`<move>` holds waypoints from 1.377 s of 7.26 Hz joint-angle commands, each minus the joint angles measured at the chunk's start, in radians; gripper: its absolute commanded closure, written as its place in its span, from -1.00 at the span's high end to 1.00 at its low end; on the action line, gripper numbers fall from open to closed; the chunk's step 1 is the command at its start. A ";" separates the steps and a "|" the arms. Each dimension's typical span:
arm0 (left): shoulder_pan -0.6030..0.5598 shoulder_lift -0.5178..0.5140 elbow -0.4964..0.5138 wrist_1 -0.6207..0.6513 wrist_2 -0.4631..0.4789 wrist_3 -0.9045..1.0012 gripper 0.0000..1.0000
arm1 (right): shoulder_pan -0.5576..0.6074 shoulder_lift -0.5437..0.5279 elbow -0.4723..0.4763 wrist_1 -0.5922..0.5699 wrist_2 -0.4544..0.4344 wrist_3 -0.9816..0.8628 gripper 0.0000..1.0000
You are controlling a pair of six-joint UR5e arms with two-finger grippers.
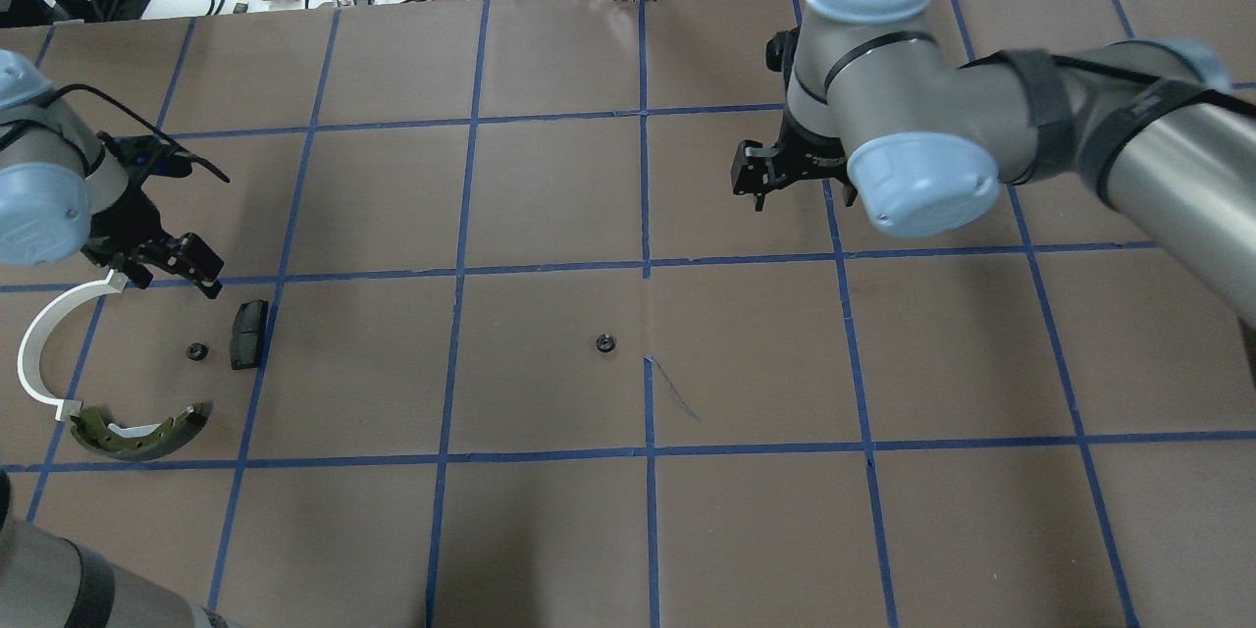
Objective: Place bearing gear from tray to pile
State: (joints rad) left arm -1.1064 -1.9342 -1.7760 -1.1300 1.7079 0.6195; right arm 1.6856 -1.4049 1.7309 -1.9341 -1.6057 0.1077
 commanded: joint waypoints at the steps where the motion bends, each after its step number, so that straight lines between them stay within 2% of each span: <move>1: -0.201 0.036 0.056 -0.074 -0.037 -0.215 1.00 | -0.027 -0.110 -0.144 0.181 -0.005 -0.087 1.00; 2: -0.289 0.055 0.046 -0.074 -0.062 -0.301 1.00 | -0.020 -0.095 -0.242 0.263 -0.002 -0.083 1.00; 3: -0.381 0.066 0.037 -0.074 -0.063 -0.398 1.00 | -0.015 -0.089 -0.246 0.347 -0.002 -0.079 1.00; 5: -0.528 0.051 0.037 -0.036 -0.077 -0.580 1.00 | -0.015 -0.173 -0.176 0.337 0.009 -0.136 1.00; 6: -0.579 0.038 0.032 -0.034 -0.155 -0.686 1.00 | -0.015 -0.199 -0.168 0.324 0.039 -0.167 1.00; 7: -0.642 0.028 0.023 -0.031 -0.178 -0.754 1.00 | -0.024 -0.197 -0.136 0.314 0.043 -0.168 1.00; 8: -0.692 0.017 0.001 0.011 -0.180 -0.765 1.00 | -0.038 -0.201 -0.104 0.308 0.023 -0.174 1.00; 10: -0.734 -0.005 -0.090 0.146 -0.183 -0.848 1.00 | -0.094 -0.195 -0.125 0.300 0.024 -0.187 1.00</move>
State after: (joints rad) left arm -1.8102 -1.9233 -1.8103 -1.0699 1.5292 -0.1828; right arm 1.6306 -1.6007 1.6101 -1.6312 -1.5768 -0.0720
